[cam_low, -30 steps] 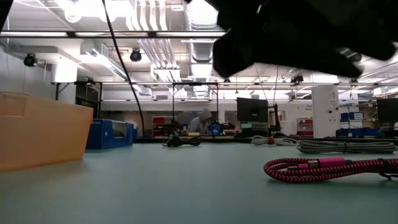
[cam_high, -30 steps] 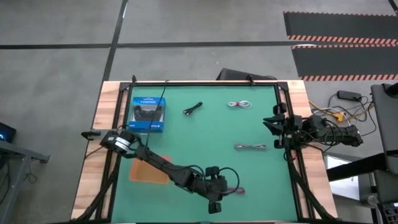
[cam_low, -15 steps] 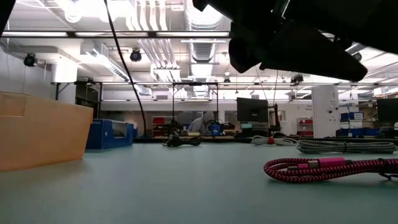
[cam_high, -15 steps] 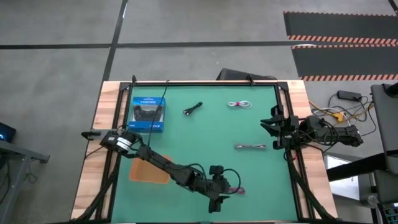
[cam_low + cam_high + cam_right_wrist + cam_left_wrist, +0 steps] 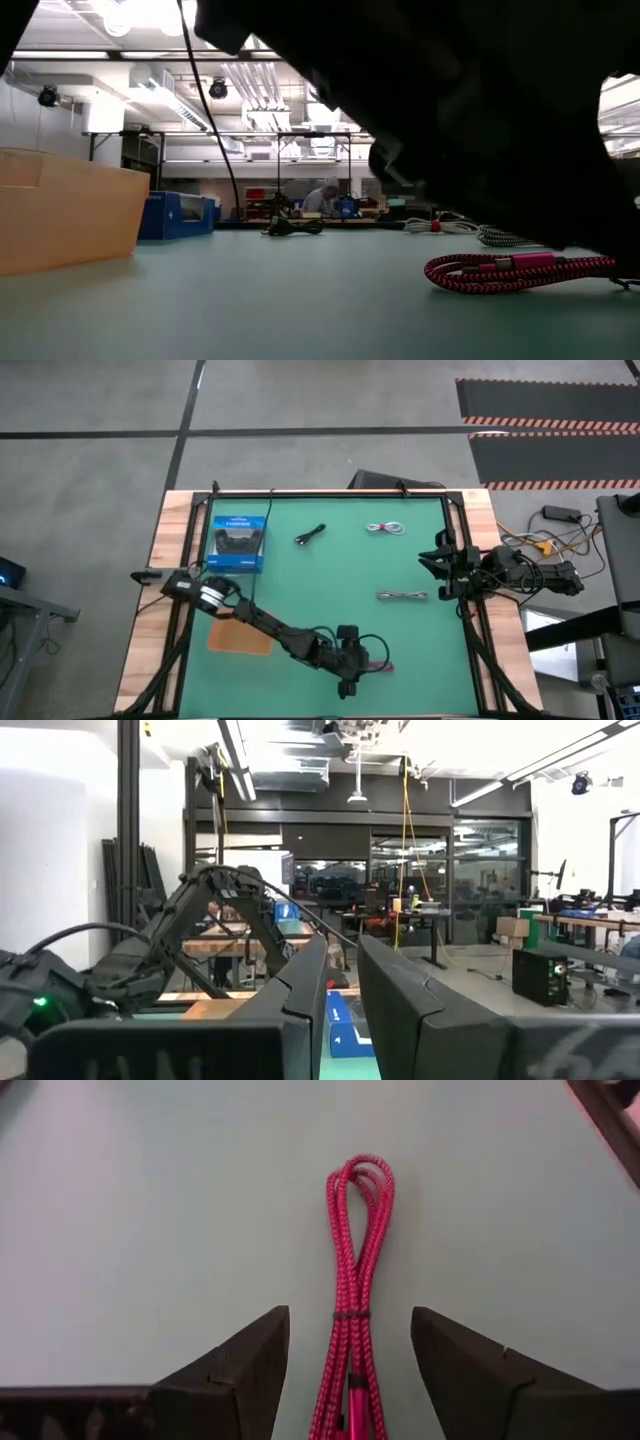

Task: Pick and place USB-C Cables
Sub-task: Put the pink charger cable into the orange bin

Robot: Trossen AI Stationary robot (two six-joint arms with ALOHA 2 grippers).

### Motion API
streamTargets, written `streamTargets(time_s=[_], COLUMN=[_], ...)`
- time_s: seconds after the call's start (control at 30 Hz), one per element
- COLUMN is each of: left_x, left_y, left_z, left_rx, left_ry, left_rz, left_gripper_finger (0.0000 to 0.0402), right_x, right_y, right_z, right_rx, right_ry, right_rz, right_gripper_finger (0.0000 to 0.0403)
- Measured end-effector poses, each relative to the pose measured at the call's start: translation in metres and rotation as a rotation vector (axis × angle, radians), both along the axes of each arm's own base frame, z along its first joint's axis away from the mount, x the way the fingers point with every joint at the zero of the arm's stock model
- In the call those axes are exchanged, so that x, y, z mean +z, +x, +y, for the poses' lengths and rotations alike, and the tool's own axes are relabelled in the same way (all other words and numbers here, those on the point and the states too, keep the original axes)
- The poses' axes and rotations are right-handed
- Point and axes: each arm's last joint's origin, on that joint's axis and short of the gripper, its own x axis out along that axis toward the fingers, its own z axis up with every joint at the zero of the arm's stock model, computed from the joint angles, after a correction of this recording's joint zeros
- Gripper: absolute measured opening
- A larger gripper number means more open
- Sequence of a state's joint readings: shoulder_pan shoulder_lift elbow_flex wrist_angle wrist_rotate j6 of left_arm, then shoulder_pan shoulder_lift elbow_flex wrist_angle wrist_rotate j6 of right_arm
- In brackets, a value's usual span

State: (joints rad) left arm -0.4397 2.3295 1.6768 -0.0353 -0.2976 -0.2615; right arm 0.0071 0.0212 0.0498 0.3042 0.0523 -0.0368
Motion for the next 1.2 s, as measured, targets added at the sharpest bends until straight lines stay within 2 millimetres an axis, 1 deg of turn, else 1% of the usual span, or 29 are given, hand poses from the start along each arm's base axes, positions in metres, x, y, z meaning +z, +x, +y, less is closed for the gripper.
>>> streamTargets(time_s=[0.1,0.23,0.73,0.93,1.07,1.2], left_x=[-0.005,-0.009,-0.011,-0.011,0.002,0.031], left_y=[0.0,0.001,0.001,0.001,-0.002,-0.007], left_z=[0.0,0.001,0.001,0.001,0.002,0.007], left_rx=[0.02,0.042,0.063,0.07,0.035,-0.006], left_ry=[-0.01,-0.023,-0.046,-0.063,-0.017,0.031], left_rz=[0.008,0.014,0.017,0.02,0.033,0.021], left_gripper_finger=[0.0192,0.0167,0.0014,0.001,0.0009,0.0008], right_x=[0.0,0.0,0.002,0.002,0.002,0.002], right_y=[0.0,0.0,0.0,0.0,0.0,-0.001], right_z=[0.0,0.0,0.0,0.0,0.0,0.0], right_rx=[0.0,-0.004,-0.016,-0.016,-0.014,-0.014], right_ry=[0.0,-0.01,-0.038,-0.039,-0.031,-0.033], right_rz=[0.001,0.002,-0.002,-0.002,-0.003,-0.003], right_gripper_finger=[0.0052,0.0052,0.0052,0.0052,0.0052,0.0052])
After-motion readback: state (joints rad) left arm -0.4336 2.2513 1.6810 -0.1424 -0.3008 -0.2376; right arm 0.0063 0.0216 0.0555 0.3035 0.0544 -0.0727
